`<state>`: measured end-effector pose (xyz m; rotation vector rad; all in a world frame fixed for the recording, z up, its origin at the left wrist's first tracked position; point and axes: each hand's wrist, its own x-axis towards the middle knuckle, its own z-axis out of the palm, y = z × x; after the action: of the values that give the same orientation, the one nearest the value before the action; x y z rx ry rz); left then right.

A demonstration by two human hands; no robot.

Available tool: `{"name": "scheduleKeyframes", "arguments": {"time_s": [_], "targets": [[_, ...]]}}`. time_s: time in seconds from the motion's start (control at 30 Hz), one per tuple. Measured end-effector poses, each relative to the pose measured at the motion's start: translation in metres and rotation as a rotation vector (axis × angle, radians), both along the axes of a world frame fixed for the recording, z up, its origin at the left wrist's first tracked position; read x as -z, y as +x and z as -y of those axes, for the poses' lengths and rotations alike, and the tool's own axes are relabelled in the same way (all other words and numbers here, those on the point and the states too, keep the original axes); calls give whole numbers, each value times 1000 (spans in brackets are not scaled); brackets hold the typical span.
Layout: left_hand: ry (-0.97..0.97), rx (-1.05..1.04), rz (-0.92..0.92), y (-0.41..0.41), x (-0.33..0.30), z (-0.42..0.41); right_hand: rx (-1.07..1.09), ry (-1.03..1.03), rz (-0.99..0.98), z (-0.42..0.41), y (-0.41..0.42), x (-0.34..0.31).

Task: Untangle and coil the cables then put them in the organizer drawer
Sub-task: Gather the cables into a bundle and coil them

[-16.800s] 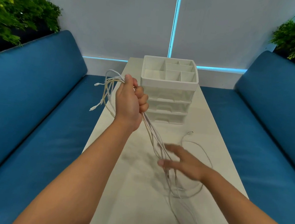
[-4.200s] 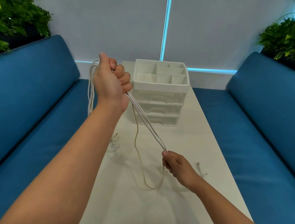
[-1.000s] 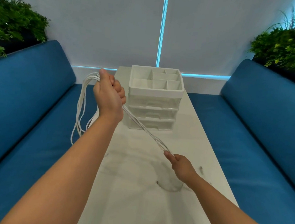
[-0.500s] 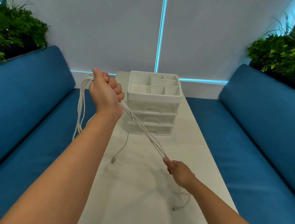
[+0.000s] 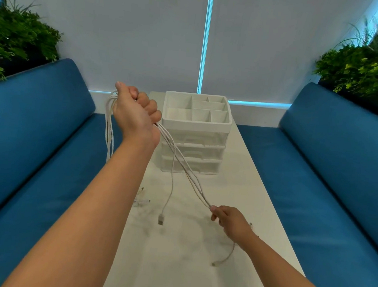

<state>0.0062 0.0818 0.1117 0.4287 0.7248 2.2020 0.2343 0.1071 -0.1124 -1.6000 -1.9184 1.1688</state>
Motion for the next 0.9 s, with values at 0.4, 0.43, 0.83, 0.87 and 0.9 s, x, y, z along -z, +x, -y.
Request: {"name": "scheduleKeyframes", "arguments": {"time_s": [0.4, 0.43, 0.83, 0.87, 0.9], "targets": [[46, -56, -4, -14, -21, 3, -191, 289, 62, 2, 2, 35], [48, -55, -4, -13, -21, 3, -160, 220, 28, 3, 0, 33], [81, -20, 20, -8, -23, 9, 92, -82, -174, 5, 1, 29], [83, -13, 27, -6, -23, 10, 111, -80, -162, 5, 1, 29], [87, -3, 40, -4, -22, 11, 134, -69, -143, 5, 1, 30]]}}
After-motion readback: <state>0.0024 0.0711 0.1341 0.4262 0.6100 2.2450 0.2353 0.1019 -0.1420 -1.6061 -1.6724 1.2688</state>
